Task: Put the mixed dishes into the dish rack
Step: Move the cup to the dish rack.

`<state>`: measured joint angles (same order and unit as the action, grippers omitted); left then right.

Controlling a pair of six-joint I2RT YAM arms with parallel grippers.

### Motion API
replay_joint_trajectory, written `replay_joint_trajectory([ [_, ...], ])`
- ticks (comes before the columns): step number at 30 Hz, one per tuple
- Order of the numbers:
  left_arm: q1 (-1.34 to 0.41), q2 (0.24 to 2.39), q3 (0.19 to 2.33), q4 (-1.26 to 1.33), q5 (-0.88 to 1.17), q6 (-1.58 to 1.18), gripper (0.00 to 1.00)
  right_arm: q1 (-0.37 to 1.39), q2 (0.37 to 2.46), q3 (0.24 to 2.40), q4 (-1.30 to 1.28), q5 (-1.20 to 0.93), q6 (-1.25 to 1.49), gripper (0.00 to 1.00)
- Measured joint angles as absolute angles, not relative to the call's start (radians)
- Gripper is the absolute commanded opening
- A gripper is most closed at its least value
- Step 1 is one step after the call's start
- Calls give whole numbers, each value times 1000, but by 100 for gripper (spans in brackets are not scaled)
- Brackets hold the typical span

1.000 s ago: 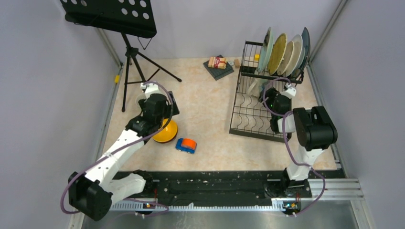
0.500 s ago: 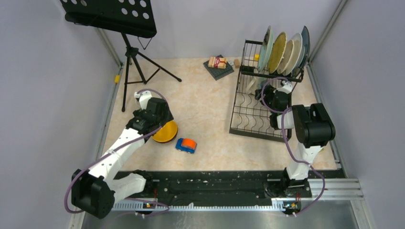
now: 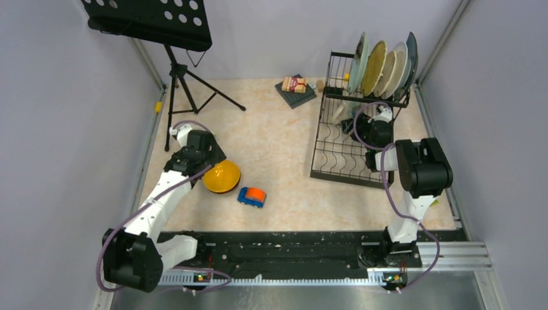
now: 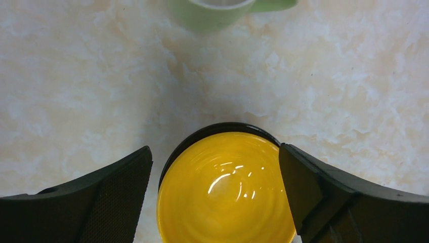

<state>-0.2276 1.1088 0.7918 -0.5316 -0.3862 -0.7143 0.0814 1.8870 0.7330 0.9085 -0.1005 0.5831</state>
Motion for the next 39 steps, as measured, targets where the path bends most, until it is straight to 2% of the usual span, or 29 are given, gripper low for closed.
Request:
replay_joint_trajectory([
  [16,-61,1319,995,-424,-329,-659,98,83,1629,583,833,-196,589,69],
  [19,-35,1348,1008,-414,-327,-665,91,83,1574,552,821,-212,593,69],
  [33,122,1373,993,-362,-277,-721,80,84,1319,413,697,-279,633,69],
  [39,141,1435,990,-331,-250,-735,71,90,1237,397,639,-297,651,69],
])
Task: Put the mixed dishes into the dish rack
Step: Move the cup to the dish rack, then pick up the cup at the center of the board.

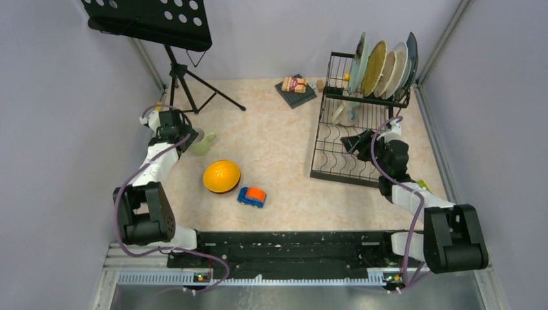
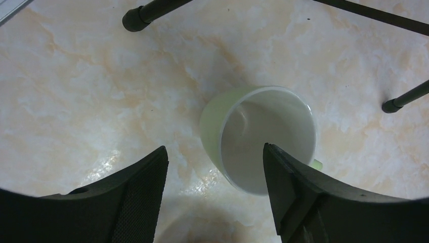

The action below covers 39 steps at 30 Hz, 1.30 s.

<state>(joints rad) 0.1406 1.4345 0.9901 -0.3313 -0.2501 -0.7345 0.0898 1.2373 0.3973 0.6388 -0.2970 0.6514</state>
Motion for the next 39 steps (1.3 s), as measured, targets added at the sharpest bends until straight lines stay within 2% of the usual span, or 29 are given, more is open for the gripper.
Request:
replay_joint_trajectory([
  [2,142,1456,989,-315,-242,-736,60,90,1219,392,633,-302,659,69],
  [10,148,1504,988,-297,-224,-735,45,92,1205,392,596,-327,685,69],
  [15,149,1503,963,-280,-220,-735,30,92,1198,393,580,-346,702,69],
  [19,149,1503,947,-277,-205,-733,24,92,1194,397,577,-357,715,69],
  [23,150,1503,945,-278,-198,-728,0,92,1194,414,573,-370,728,69],
  [30,151,1461,904,-277,-109,-688,0,94,1192,422,573,-393,755,72],
  [39,151,1299,857,-202,75,-636,0,96,1192,489,535,-476,797,79],
])
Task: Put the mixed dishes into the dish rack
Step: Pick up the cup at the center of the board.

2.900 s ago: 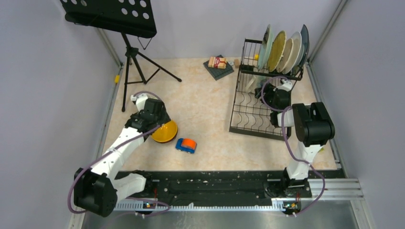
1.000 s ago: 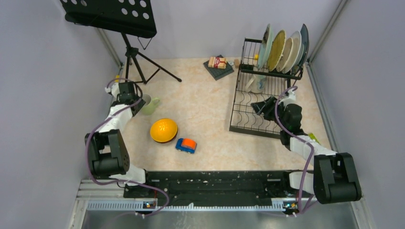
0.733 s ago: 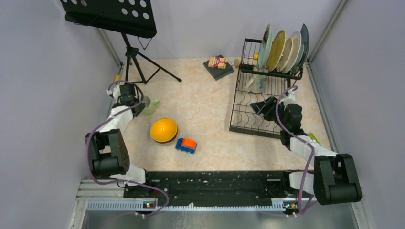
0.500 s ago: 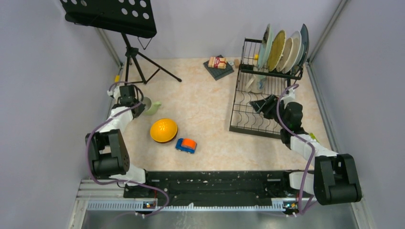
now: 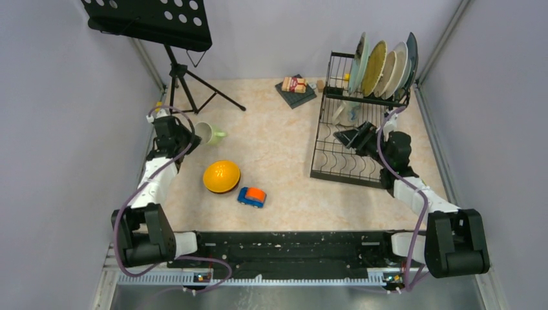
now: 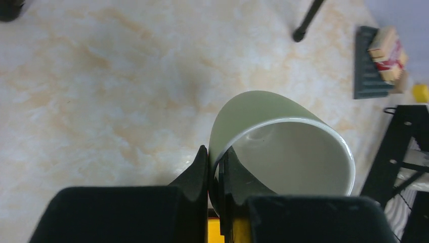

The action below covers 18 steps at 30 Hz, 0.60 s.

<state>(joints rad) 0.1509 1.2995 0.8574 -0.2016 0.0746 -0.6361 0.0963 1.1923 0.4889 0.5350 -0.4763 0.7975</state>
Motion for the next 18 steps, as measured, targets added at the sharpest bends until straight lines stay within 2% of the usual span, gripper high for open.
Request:
replay_joint_trajectory([
  [10,142,1237,778,94,353,-656,0,98,1154,505,575,-503,877,82],
  [18,45,1237,747,428,616,-659,0,107,1154,522,649,-572,956,85],
])
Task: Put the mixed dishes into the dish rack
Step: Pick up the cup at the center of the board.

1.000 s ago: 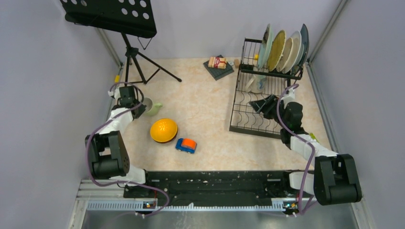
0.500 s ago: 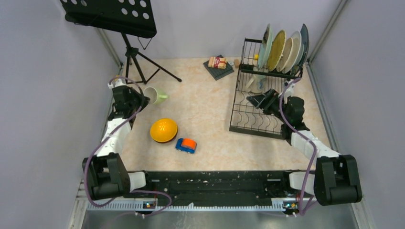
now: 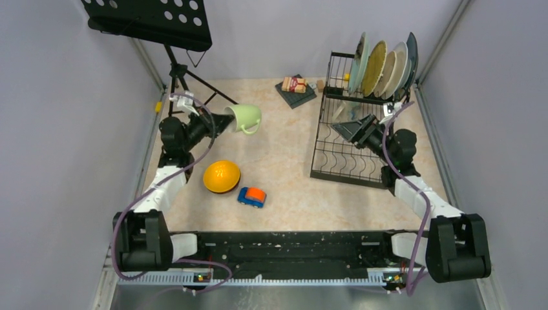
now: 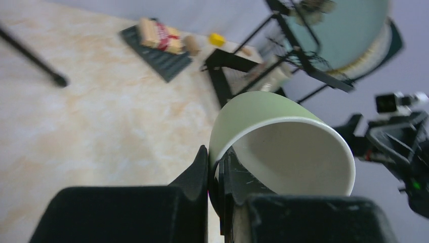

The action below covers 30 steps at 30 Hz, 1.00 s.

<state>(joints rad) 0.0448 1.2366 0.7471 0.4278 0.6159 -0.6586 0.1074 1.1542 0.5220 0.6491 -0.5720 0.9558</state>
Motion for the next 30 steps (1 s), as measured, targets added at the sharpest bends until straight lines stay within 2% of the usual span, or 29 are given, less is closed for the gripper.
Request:
replay_joint_trajectory([
  [2,20,1238,727,540,674,-670,0,110,1164,543,691,-603,986,86],
  [5,-19,1269,707,733,773,-718,0,118,1200,565,786,-648,1048,95],
  [11,-76,1400,704,1164,907,-918,0,172,1320,592,958,-730,1174,97],
  [15,-115,1476,705,1337,951,-1021,0,229,1373,630,1020,-765,1228,97],
  [22,-199,1464,719,1351,995,-960,0,308,1410,690,1116,-792,1295,98],
  [30,-251,1395,754,1191,1010,-796,0,379,1483,764,1161,-840,1336,98],
])
